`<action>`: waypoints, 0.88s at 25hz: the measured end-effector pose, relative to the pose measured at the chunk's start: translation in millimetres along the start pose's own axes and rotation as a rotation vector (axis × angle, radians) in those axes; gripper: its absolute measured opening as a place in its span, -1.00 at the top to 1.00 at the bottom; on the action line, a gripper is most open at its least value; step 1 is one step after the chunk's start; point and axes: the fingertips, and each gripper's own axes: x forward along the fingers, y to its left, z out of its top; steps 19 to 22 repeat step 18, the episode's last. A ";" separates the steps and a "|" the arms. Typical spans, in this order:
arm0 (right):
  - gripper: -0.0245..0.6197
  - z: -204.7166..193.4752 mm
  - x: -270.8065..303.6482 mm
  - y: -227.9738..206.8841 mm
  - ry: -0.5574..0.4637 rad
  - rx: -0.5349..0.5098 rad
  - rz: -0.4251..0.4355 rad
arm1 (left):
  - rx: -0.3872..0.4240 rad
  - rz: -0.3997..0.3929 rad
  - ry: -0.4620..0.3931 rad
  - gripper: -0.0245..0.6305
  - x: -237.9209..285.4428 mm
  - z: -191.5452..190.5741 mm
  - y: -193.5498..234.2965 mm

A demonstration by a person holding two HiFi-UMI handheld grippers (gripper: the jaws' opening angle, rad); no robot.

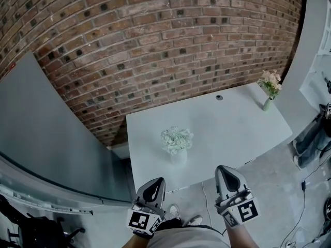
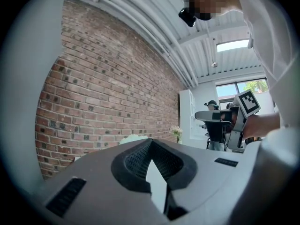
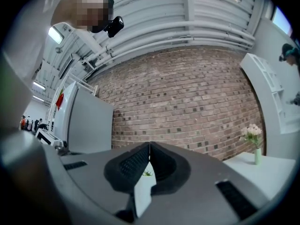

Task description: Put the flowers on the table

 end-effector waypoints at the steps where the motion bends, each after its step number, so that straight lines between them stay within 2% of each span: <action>1: 0.87 2.2 0.6 -1.1 -0.003 -0.003 -0.003 | 0.001 0.002 -0.007 0.90 1.1 3.3 1.7; 9: 0.87 5.1 7.2 -25.9 -0.006 -0.012 -0.068 | -0.007 0.030 -0.014 0.90 0.5 8.8 16.5; 12: 0.87 11.1 14.1 -24.9 -0.029 -0.001 -0.058 | -0.012 0.032 -0.014 0.90 1.3 7.5 19.0; 22: 0.87 3.3 22.2 -17.4 0.003 -0.017 -0.041 | -0.017 0.034 -0.019 0.90 4.8 6.4 27.3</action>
